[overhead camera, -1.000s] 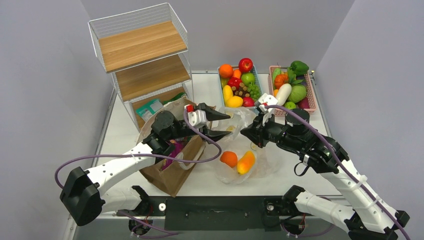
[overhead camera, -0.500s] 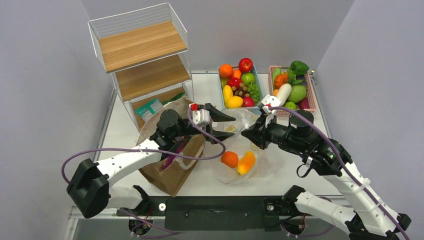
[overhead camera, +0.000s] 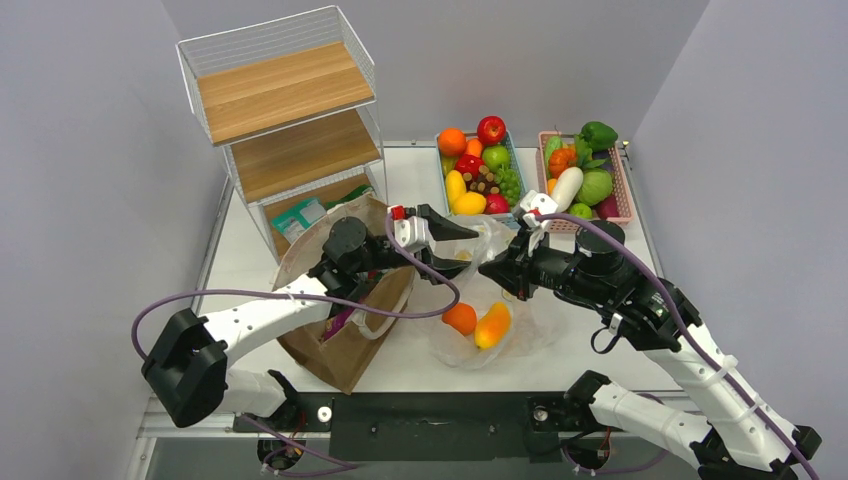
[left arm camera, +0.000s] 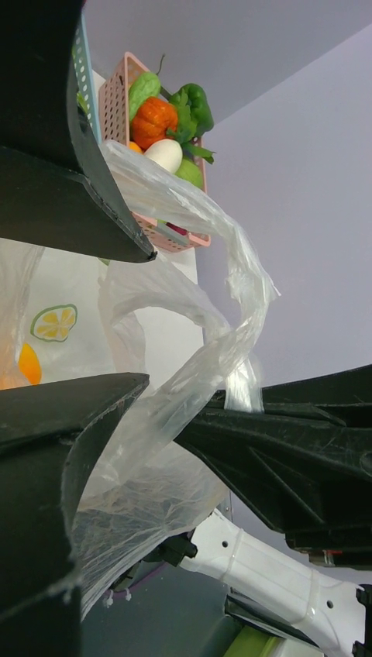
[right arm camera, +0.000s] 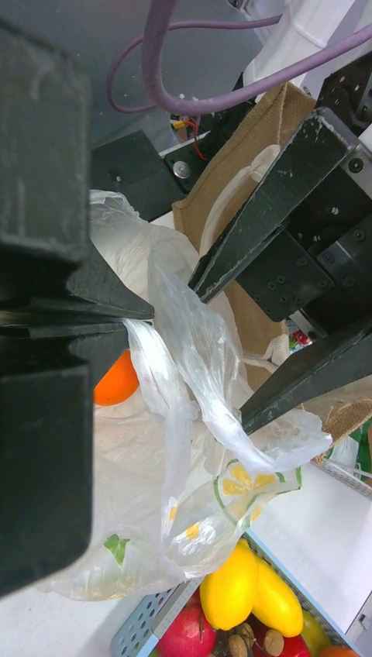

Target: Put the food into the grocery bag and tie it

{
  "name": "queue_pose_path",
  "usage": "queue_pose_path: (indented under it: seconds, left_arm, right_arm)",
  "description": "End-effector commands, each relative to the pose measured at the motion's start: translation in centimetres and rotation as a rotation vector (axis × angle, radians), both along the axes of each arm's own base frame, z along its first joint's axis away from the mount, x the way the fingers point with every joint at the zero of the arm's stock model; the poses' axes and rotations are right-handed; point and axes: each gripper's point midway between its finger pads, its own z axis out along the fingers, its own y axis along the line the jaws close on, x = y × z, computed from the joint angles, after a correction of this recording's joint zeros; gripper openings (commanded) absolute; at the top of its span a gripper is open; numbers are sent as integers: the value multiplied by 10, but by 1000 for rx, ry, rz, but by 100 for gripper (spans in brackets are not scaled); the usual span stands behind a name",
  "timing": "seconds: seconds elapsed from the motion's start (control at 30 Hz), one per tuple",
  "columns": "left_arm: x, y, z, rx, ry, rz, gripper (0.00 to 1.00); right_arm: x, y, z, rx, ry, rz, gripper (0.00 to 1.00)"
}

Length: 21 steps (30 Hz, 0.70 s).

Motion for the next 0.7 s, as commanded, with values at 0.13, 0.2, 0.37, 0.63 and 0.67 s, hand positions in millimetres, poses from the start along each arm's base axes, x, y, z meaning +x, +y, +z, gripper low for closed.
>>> queue_pose_path:
  seconds: [0.13, 0.2, 0.37, 0.63, 0.67]
  left_arm:
    - [5, -8, 36, -113, -60, 12, 53]
    - [4, -9, 38, -124, -58, 6, 54]
    - [6, -13, 39, -149, -44, 3, 54]
    - [8, -19, 42, -188, -22, -5, 42]
    - [6, -18, 45, -198, -25, -13, 39]
  right_arm:
    - [1, 6, 14, 55, -34, 19, 0]
    - [1, 6, 15, 56, -35, 19, 0]
    - [1, 7, 15, 57, -34, 22, 0]
    - [0, 8, 17, 62, -36, 29, 0]
    - [0, 7, 18, 63, -37, 28, 0]
